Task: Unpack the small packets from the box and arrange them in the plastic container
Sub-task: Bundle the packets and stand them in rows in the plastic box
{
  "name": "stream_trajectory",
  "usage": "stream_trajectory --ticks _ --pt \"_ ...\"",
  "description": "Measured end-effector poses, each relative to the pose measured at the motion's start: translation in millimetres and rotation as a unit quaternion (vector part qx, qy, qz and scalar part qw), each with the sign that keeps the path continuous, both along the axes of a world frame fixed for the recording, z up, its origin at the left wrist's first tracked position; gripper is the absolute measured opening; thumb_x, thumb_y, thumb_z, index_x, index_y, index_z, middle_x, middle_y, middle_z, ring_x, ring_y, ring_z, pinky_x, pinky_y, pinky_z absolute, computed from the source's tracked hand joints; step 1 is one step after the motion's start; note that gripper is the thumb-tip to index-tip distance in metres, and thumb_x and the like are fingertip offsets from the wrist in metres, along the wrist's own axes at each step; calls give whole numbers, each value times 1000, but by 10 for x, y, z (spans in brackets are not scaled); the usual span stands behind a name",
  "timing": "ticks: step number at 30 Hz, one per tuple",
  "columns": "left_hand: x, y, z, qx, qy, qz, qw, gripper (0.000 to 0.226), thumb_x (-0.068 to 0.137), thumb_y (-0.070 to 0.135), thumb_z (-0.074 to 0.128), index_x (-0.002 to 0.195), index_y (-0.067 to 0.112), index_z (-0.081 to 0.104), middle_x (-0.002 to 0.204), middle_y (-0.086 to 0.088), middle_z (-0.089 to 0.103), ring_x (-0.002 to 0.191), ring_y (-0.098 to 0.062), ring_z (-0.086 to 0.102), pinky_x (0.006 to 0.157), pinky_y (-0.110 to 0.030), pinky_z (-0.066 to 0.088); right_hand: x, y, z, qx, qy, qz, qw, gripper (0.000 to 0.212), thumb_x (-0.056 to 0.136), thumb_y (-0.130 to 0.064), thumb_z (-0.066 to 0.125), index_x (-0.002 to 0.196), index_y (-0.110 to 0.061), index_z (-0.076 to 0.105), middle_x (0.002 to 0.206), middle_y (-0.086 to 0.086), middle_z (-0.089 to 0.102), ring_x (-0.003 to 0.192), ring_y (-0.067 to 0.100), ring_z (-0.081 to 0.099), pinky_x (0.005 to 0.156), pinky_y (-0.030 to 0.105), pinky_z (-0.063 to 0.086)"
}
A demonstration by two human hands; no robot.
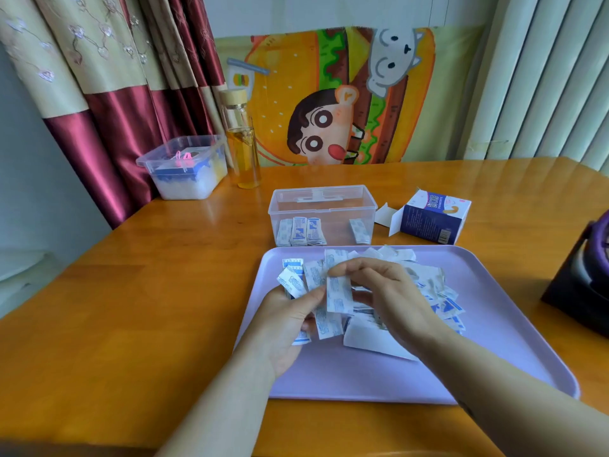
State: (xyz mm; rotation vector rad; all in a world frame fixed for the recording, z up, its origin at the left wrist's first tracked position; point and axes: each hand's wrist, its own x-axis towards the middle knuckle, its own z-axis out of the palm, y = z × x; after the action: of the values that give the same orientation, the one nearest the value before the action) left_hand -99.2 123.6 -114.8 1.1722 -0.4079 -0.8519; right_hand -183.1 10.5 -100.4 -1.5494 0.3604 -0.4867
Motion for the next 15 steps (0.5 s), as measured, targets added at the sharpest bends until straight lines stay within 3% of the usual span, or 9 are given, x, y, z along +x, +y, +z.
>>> stream_trajectory --ticks 3,4,7,9,11,13,15 --pt "62 36 -63 9 -5 4 1000 18 87 8 59 102 2 63 61 0 66 41 -4 55 36 -11 36 22 19 13 15 -5 24 1000 23 92 -8 52 78 -9 69 76 3 70 71 13 67 63 20 51" --pt "97 39 -98 21 -25 14 999 30 82 15 64 106 -2 63 71 -5 68 46 -5 58 38 -12 39 26 30 7 4 -5 32 999 16 90 -7 58 78 -8 68 70 1 69 66 11 65 60 18 50" --pt "163 51 -166 51 -70 38 996 61 67 33 73 112 -6 61 94 -19 65 63 -13 61 48 -15 44 55 11 -40 -20 13 18 1000 12 85 -6 66 75 -12 67 69 4 66 68 18 62 65 29 51" --pt "187 56 -194 60 -83 49 993 57 71 33 73 111 -6 61 99 -28 63 71 -21 61 52 -18 46 64 -6 -73 -15 23 9 1000 16 84 -5 66 72 -16 67 73 8 65 72 24 59 70 37 49" --pt "201 50 -227 62 -97 54 992 51 77 30 72 113 -5 60 109 -34 61 81 -28 61 55 -21 48 64 2 -84 -13 21 6 1000 14 85 -6 66 77 -17 64 74 9 62 72 24 57 65 35 47" --pt "196 46 -239 52 -102 54 992 48 77 29 71 113 0 61 111 -29 64 88 -30 64 58 -24 49 71 30 -92 -5 14 4 1000 12 87 -7 63 92 -17 58 76 9 66 71 22 61 61 31 49" --pt "155 39 -196 47 -122 52 990 50 71 38 72 111 9 64 103 -16 71 90 -28 69 63 -30 52 79 62 -103 -8 25 0 1000 25 89 -12 61 109 -20 48 77 2 70 71 16 66 62 27 51"
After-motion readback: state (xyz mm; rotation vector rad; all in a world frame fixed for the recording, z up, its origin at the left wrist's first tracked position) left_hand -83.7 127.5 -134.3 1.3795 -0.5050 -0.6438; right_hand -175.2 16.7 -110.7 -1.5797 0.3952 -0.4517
